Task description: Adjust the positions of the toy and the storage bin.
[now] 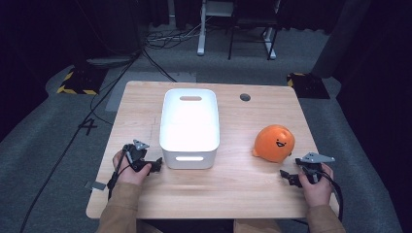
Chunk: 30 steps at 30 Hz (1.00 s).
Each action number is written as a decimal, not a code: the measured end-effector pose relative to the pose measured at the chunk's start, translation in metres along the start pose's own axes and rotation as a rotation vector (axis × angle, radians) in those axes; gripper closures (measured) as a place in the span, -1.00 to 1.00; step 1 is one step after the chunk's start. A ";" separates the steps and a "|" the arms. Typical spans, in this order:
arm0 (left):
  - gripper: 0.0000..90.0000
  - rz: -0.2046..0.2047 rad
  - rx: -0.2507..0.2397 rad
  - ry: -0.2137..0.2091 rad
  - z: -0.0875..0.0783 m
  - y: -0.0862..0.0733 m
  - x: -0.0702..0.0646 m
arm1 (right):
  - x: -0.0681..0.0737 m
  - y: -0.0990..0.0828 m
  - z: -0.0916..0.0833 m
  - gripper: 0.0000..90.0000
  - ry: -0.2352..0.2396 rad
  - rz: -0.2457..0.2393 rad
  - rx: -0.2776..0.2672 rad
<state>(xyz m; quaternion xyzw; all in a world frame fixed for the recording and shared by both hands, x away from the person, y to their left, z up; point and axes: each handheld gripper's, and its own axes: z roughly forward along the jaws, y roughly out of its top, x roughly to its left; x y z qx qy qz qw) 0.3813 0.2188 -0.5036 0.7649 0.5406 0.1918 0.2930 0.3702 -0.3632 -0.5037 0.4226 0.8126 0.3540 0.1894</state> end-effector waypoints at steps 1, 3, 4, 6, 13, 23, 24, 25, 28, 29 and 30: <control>-0.98 -0.002 -0.002 -0.002 0.000 0.000 0.000 | 0.000 0.000 0.000 -0.74 0.000 0.000 0.000; -0.94 0.001 -0.002 -0.009 -0.002 -0.001 0.001 | 0.000 0.000 0.000 -0.74 0.000 -0.001 0.000; -0.90 -0.001 -0.003 -0.016 -0.004 -0.001 0.002 | 0.000 0.000 0.000 -0.74 0.000 -0.001 0.000; -0.66 0.002 -0.002 -0.012 -0.008 -0.001 0.004 | 0.000 0.000 0.000 -0.74 0.000 0.000 0.000; -0.54 -0.032 0.020 -0.122 -0.025 -0.006 0.014 | 0.000 0.000 0.000 -0.74 0.000 0.000 0.000; -0.51 -0.020 -0.025 -0.143 -0.052 0.003 0.015 | 0.000 0.000 0.000 -0.74 0.003 0.000 0.001; -0.51 -0.012 -0.028 -0.144 -0.055 0.004 0.014 | 0.000 0.000 0.000 -0.74 0.003 0.000 0.001; -0.51 -0.004 -0.044 -0.146 -0.061 0.006 0.012 | 0.000 0.000 0.000 -0.74 0.003 0.000 0.000; -0.51 0.009 -0.058 -0.148 -0.067 0.008 0.010 | 0.000 0.000 0.000 -0.74 0.003 -0.001 0.001; -0.51 0.019 -0.066 -0.142 -0.070 0.009 0.009 | 0.000 0.000 0.000 -0.74 0.004 -0.001 0.001; -0.52 0.025 -0.070 -0.141 -0.073 0.010 0.008 | 0.000 0.000 0.000 -0.74 0.004 -0.001 0.001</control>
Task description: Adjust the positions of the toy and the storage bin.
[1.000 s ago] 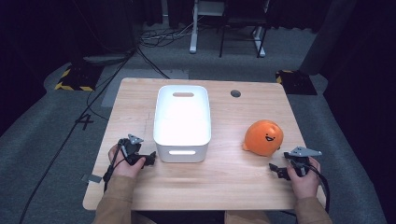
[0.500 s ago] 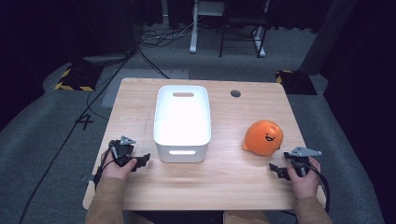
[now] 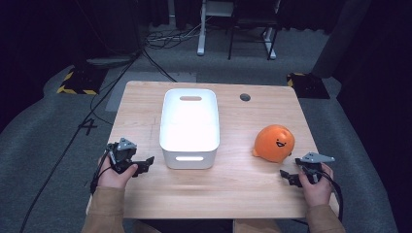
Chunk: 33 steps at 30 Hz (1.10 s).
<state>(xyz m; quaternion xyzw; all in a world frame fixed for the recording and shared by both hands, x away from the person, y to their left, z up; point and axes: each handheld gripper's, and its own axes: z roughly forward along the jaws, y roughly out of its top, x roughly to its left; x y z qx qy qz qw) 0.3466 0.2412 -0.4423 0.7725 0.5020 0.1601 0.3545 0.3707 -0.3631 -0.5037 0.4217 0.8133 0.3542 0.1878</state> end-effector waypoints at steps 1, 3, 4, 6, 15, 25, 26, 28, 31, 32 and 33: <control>-0.52 0.004 -0.016 0.002 -0.003 0.002 -0.001 | 0.000 0.000 0.000 -0.74 0.000 0.000 0.000; -0.52 -0.002 -0.034 -0.007 -0.007 0.003 -0.003 | 0.000 0.000 0.000 -0.74 0.000 0.000 0.000; -0.52 0.000 -0.051 -0.016 -0.010 0.005 -0.005 | 0.000 0.000 0.000 -0.75 0.000 0.000 0.000; -0.51 -0.012 -0.072 -0.044 -0.016 0.009 -0.008 | 0.000 0.000 0.000 -0.74 0.000 0.000 0.000; -0.50 0.011 -0.135 -0.054 -0.031 0.018 -0.015 | 0.000 0.000 0.000 -0.75 -0.002 -0.001 0.000; -0.41 0.030 -0.220 -0.054 -0.030 0.035 -0.017 | 0.002 0.000 0.001 -0.76 -0.014 0.008 -0.004; -0.41 0.027 -0.226 -0.058 -0.029 0.037 -0.017 | 0.002 0.000 0.001 -0.76 -0.014 0.007 -0.004; -0.42 0.029 -0.238 -0.064 -0.027 0.041 -0.019 | 0.002 0.000 0.001 -0.76 -0.014 0.007 -0.004; -0.40 0.021 -0.256 -0.060 -0.028 0.046 -0.021 | 0.002 0.000 0.001 -0.76 -0.014 0.006 -0.004; -0.39 0.015 -0.273 -0.064 -0.028 0.048 -0.021 | 0.002 0.000 0.001 -0.76 -0.014 0.006 -0.004; -0.40 0.008 -0.295 -0.082 -0.030 0.050 -0.021 | 0.002 0.000 0.001 -0.76 -0.014 0.007 -0.005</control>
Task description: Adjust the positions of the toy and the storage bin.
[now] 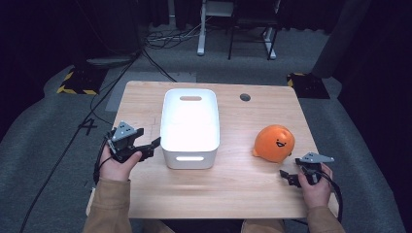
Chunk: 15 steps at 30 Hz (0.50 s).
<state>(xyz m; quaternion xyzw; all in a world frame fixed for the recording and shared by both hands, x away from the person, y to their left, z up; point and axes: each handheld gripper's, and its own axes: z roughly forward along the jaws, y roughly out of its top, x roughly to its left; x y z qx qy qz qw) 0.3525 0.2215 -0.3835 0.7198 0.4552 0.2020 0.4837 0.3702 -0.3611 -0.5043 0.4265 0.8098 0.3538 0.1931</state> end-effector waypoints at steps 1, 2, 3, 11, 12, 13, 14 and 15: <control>-0.41 -0.008 -0.010 -0.010 0.000 0.002 -0.001 | 0.000 0.000 0.000 -0.76 0.000 -0.001 0.000; -0.41 -0.002 -0.028 -0.010 0.000 0.005 -0.002 | 0.000 0.000 0.000 -0.76 0.000 -0.001 0.000; -0.41 -0.002 -0.028 -0.010 0.000 0.005 -0.002 | 0.000 0.000 0.000 -0.76 0.000 -0.001 0.000; -0.43 0.010 -0.033 -0.019 0.015 0.009 -0.004 | 0.000 0.000 0.000 -0.76 0.000 -0.001 0.000; -0.44 0.010 -0.028 -0.020 0.018 0.009 -0.005 | 0.000 0.000 0.000 -0.76 0.000 0.000 0.000; -0.43 0.024 -0.009 -0.019 0.026 0.007 -0.007 | 0.000 0.000 0.000 -0.76 0.000 0.000 0.000; -0.43 0.024 -0.009 -0.019 0.026 0.007 -0.007 | 0.000 0.000 0.000 -0.76 0.000 0.000 0.000; -0.42 0.033 0.011 -0.010 0.032 0.005 -0.008 | 0.000 0.000 0.000 -0.76 -0.001 -0.001 0.000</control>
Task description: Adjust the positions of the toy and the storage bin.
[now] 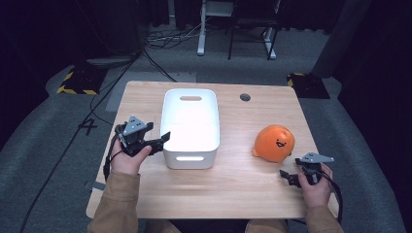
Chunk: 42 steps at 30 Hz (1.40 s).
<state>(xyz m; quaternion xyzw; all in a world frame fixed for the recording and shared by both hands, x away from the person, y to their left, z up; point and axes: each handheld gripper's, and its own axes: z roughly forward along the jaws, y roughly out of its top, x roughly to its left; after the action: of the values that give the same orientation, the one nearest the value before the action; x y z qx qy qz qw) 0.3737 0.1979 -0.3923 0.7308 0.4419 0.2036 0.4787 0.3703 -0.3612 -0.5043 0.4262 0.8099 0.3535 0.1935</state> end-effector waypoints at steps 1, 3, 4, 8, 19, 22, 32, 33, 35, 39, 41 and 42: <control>-0.41 0.000 0.000 0.000 0.000 0.000 0.000 | 0.000 0.000 0.000 -0.76 0.000 0.000 0.000; -0.40 0.008 0.018 0.011 0.006 -0.003 0.000 | 0.000 0.000 0.000 -0.76 0.000 0.000 0.000; -0.40 0.003 0.020 0.009 0.008 -0.004 0.001 | 0.000 0.000 0.000 -0.76 0.000 0.000 0.000; -0.30 0.006 0.034 -0.012 0.015 -0.009 0.002 | 0.000 0.000 0.000 -0.76 0.000 0.001 0.000; -0.07 0.057 0.044 -0.039 0.012 -0.009 -0.006 | 0.000 0.000 0.000 -0.76 0.000 0.003 0.001; -0.09 0.054 0.047 -0.062 0.011 -0.010 -0.014 | 0.000 0.000 0.000 -0.76 0.000 0.003 0.001; -0.21 0.124 0.047 -0.124 0.010 -0.015 -0.048 | 0.000 0.000 0.000 -0.77 0.001 0.004 0.001; -0.23 0.129 0.048 -0.135 0.010 -0.015 -0.052 | 0.000 0.000 0.000 -0.76 0.001 0.004 0.002; -0.30 0.135 0.068 -0.150 0.007 -0.016 -0.059 | 0.000 0.000 0.000 -0.76 0.002 0.004 0.002; -0.32 0.148 0.079 -0.140 0.002 -0.019 -0.076 | 0.000 0.000 0.000 -0.76 0.001 0.004 0.002; -0.34 0.155 0.091 -0.140 -0.001 -0.021 -0.083 | 0.000 0.000 0.000 -0.76 0.002 0.004 0.002; -0.35 0.165 0.085 -0.142 -0.002 -0.022 -0.085 | 0.000 0.000 0.000 -0.76 0.001 0.004 0.002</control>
<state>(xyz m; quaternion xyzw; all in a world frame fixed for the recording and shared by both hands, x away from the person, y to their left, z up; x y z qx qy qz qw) 0.3182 0.1308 -0.4001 0.7967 0.3537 0.1712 0.4591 0.3703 -0.3609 -0.5041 0.4277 0.8095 0.3535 0.1919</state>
